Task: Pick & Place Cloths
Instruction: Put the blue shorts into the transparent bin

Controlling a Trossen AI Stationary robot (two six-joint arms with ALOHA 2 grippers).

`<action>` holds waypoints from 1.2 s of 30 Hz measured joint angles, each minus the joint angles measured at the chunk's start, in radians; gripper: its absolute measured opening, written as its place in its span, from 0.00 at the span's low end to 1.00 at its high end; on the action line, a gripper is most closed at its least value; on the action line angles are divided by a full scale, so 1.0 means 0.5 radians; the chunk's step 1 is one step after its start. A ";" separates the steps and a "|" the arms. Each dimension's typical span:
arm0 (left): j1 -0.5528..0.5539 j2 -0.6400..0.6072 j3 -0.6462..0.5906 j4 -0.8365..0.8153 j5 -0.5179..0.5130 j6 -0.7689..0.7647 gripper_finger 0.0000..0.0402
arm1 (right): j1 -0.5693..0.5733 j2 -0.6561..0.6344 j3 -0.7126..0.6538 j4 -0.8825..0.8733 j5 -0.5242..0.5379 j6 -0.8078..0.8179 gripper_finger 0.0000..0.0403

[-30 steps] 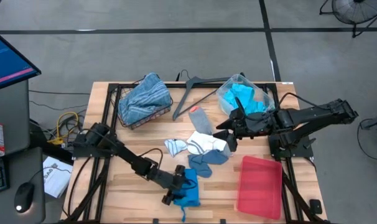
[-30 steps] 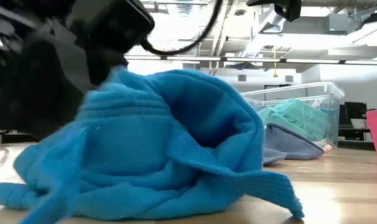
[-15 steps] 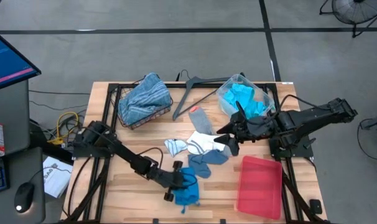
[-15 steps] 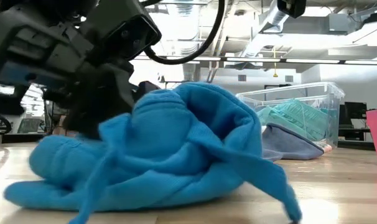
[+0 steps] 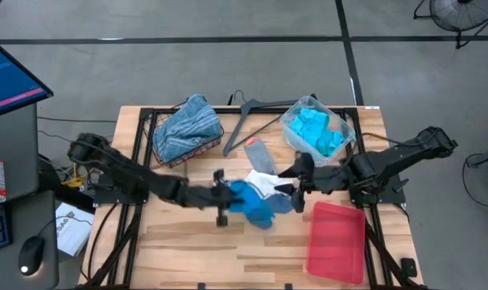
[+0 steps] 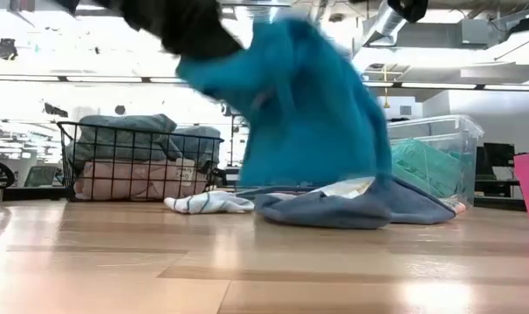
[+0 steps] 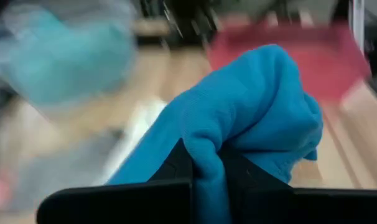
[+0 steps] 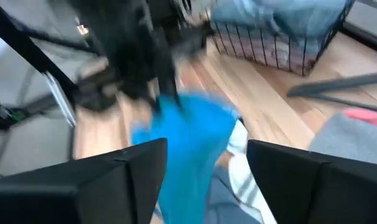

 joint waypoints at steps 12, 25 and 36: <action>0.244 -0.481 0.005 -0.056 -0.081 0.295 0.02 | -0.169 0.298 -0.002 0.411 -0.004 -0.407 0.92; 0.348 -0.512 0.005 -0.039 -0.128 0.383 0.02 | -0.405 0.563 -0.002 0.965 -0.175 -0.584 0.97; 0.383 -0.512 0.007 -0.022 -0.133 0.382 0.02 | -0.516 0.577 -0.002 1.110 -0.180 -0.583 0.85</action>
